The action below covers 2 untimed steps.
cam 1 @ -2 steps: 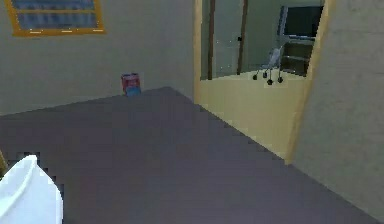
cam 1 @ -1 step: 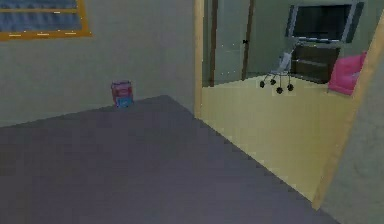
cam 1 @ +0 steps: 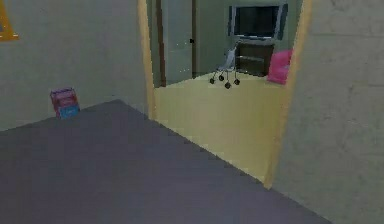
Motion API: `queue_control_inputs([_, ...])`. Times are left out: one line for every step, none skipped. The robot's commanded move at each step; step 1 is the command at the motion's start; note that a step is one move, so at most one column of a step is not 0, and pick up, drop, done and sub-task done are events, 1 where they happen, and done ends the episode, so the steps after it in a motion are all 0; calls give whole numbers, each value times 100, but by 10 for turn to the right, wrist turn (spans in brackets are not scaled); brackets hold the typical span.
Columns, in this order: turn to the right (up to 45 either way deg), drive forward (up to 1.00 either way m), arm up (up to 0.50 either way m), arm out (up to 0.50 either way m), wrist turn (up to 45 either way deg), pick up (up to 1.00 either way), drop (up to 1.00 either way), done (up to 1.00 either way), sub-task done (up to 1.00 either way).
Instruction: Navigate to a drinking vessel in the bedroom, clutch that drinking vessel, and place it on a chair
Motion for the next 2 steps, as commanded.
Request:
queue_control_inputs([0,100,0,0,0,0,0,0,0])
queue_control_inputs([60,0,0,0,0,0,0,0,0])
